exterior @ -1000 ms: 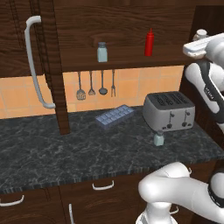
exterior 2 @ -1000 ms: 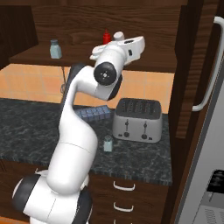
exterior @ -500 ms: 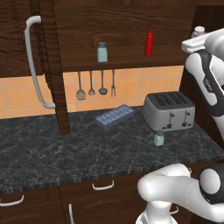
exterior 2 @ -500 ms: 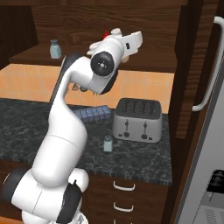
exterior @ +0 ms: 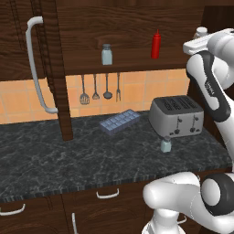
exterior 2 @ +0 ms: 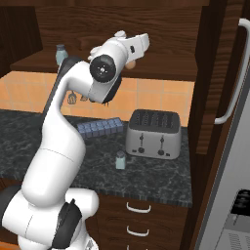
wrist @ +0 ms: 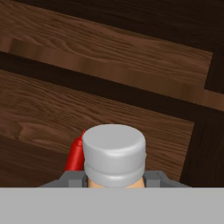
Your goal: Put the shaker and condiment bottle from the counter next to their counterparts in the cabinet.
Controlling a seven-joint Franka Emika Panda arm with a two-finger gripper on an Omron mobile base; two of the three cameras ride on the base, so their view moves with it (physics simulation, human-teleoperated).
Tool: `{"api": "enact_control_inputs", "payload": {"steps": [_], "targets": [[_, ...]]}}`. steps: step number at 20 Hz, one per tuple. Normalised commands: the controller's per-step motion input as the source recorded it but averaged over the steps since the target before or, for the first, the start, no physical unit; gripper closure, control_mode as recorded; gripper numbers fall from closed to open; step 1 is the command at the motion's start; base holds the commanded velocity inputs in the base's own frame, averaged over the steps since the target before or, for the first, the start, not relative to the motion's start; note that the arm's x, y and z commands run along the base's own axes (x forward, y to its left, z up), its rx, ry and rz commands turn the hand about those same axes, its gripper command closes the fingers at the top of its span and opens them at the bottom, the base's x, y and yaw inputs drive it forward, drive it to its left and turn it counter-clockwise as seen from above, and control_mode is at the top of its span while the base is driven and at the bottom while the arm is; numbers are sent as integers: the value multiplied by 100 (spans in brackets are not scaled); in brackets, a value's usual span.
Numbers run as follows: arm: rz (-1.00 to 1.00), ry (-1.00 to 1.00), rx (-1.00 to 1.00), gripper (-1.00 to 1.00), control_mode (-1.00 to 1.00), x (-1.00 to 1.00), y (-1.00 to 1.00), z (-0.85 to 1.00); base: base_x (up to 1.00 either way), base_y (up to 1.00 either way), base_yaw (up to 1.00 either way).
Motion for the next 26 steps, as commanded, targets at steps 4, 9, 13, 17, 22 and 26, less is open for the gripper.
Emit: {"api": "enact_control_inputs", "payload": {"steps": [4, 9, 13, 17, 22, 26], "targets": [[0, 0, 0, 100, -100, -1, 7, -1, 0, 0, 0], [0, 0, 0, 100, -100, 0, 4, 0, 0, 0, 0], [1, 0, 1, 100, -100, 0, 0, 0, 0, 0, 0], [2, 0, 3, 100, -100, 0, 5, 0, 0, 0, 0], [2, 0, 1, 100, -100, 0, 14, -14, 0, 0, 0], [2, 0, 0, 100, -100, 7, 20, -16, 0, 0, 0]]}}
